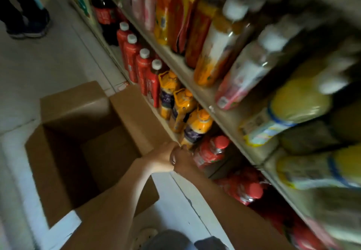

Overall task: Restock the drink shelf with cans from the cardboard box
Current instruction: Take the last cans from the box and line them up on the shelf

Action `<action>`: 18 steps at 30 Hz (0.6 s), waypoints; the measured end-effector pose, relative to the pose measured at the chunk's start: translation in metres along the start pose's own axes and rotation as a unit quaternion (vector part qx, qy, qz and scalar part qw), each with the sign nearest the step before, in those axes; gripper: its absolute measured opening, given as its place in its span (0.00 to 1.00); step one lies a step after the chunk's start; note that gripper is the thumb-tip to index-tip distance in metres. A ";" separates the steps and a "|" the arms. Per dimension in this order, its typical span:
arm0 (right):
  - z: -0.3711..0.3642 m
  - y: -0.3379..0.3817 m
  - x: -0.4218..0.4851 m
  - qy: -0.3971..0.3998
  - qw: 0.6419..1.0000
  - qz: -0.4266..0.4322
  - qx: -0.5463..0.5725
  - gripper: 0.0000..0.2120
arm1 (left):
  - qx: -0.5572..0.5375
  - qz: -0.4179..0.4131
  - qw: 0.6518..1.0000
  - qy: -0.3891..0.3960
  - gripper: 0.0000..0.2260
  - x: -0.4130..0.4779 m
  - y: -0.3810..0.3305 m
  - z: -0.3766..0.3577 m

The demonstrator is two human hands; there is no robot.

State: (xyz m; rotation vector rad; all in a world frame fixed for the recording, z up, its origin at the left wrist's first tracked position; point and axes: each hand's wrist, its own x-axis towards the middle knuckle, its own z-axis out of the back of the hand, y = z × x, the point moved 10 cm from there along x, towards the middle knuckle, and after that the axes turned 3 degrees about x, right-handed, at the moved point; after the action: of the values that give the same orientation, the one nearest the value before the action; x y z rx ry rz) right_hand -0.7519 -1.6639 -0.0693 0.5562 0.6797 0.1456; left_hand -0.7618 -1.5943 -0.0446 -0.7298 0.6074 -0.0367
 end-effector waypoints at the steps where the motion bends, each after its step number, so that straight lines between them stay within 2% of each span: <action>1: 0.021 0.011 -0.020 -0.002 1.000 0.005 -0.006 0.26 | -0.005 0.001 1.000 0.011 0.20 -0.019 -0.020 0.010; 5: 0.108 0.071 -0.119 -0.020 0.999 0.033 0.007 0.33 | -0.066 -0.027 0.997 0.039 0.36 -0.088 -0.116 0.056; 8: 0.178 0.109 -0.200 -0.047 0.996 0.041 0.057 0.33 | -0.092 -0.075 0.992 0.035 0.43 -0.141 -0.189 0.085; 12: 0.262 0.144 -0.306 -0.078 0.986 0.053 0.138 0.30 | -0.045 -0.094 0.995 0.014 0.38 -0.204 -0.271 0.130; 14: 0.295 0.159 -0.350 -0.091 0.983 0.059 0.146 0.29 | -0.020 -0.111 0.993 0.021 0.32 -0.234 -0.312 0.148; 18: 0.359 0.180 -0.424 -0.132 0.980 0.065 0.136 0.26 | 0.061 -0.177 0.981 0.040 0.31 -0.282 -0.402 0.183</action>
State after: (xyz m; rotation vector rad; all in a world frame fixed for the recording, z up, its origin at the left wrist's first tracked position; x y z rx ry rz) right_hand -0.8442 -1.7988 0.4915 0.8673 0.4057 0.0975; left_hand -0.8278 -1.7172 0.4601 -0.7115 0.5408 -0.4322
